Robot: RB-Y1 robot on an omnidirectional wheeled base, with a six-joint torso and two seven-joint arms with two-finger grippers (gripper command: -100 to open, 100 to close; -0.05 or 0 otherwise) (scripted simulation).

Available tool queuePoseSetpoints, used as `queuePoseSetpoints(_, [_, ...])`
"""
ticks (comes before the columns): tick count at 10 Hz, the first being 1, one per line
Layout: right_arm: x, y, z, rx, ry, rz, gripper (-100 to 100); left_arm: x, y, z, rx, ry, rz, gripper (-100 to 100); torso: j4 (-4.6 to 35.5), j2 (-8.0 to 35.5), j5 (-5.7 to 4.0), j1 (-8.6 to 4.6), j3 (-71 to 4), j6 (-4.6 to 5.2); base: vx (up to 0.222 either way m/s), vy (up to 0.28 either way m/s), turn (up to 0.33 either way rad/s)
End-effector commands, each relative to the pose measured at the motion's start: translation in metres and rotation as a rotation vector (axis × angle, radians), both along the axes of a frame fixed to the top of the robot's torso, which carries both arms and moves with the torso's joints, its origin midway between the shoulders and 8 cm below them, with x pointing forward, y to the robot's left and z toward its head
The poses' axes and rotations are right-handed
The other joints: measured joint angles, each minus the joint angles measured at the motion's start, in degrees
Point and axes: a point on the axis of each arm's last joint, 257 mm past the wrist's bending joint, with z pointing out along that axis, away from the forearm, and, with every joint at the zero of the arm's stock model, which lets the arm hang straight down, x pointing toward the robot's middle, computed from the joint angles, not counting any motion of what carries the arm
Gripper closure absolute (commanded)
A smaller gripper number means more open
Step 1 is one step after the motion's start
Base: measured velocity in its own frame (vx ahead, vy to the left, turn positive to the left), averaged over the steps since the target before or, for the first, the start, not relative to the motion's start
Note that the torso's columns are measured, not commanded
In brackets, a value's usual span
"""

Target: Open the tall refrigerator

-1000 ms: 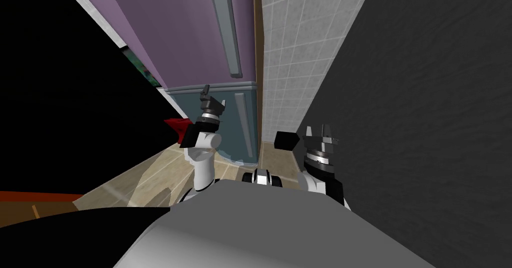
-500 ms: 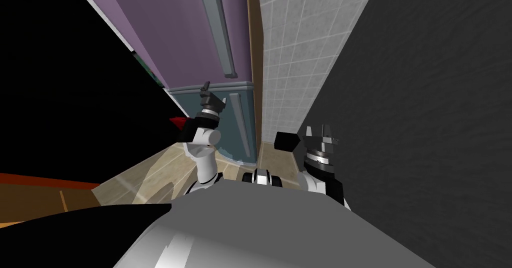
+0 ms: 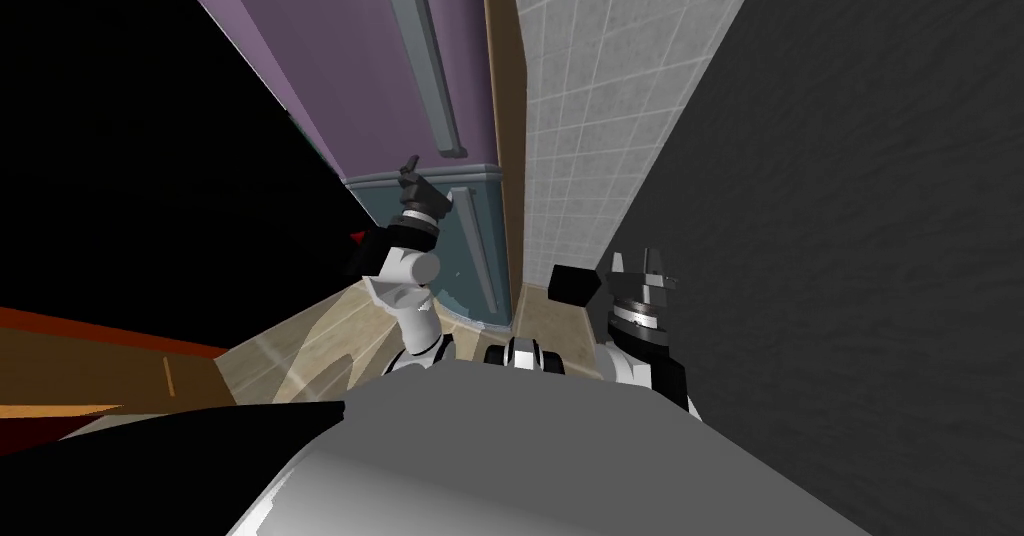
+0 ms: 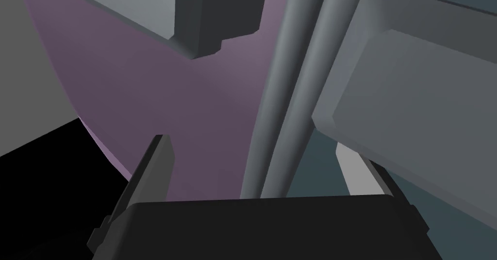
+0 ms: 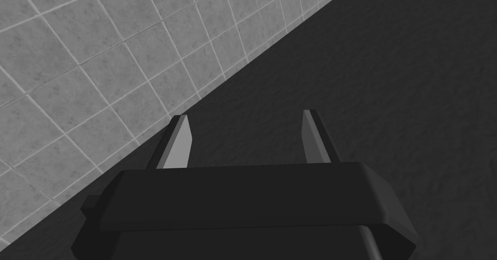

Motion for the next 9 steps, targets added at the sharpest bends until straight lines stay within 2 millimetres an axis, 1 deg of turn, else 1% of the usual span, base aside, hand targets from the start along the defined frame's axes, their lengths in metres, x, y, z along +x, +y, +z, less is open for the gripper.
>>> queuePoseSetpoints(1, [0.0, 0.0, 0.0, 0.0, 0.0, 0.0, 0, -0.002, -0.006, 0.009, -0.048, 0.007, -0.04, -100, 0.01, 0.01, -0.05, -0.11, 0.01, 0.03, 0.005, -0.093, 0.099])
queuePoseSetpoints(5, [0.0, 0.0, 0.0, 0.0, 0.0, 0.0, 0, -0.012, -0.016, 0.019, -0.145, -0.005, -0.109, -100, 0.09, 0.44, -0.56, -1.26, 0.39, 0.47, 0.008, -0.064, 0.069])
queuePoseSetpoints(7, [0.0, 0.0, 0.0, 0.0, 0.0, 0.0, 0, -0.017, -0.019, 0.02, -0.181, -0.013, -0.13, -100, 0.21, 0.65, -0.73, -1.57, 0.54, 0.53, 0.005, -0.018, 0.026])
queuePoseSetpoints(8, [0.0, 0.0, 0.0, 0.0, 0.0, 0.0, 0, -0.014, -0.01, 0.018, -0.171, -0.009, -0.099, -100, 0.26, 0.77, -0.78, -1.68, 0.64, 0.55, 0.014, 0.022, 0.038])
queuePoseSetpoints(9, [0.0, 0.0, 0.0, 0.0, 0.0, 0.0, 0, -0.015, -0.006, 0.021, -0.188, -0.005, -0.096, -100, 0.3, 0.73, -0.69, -1.43, 0.56, 0.43, 0.063, 0.057, 0.079])
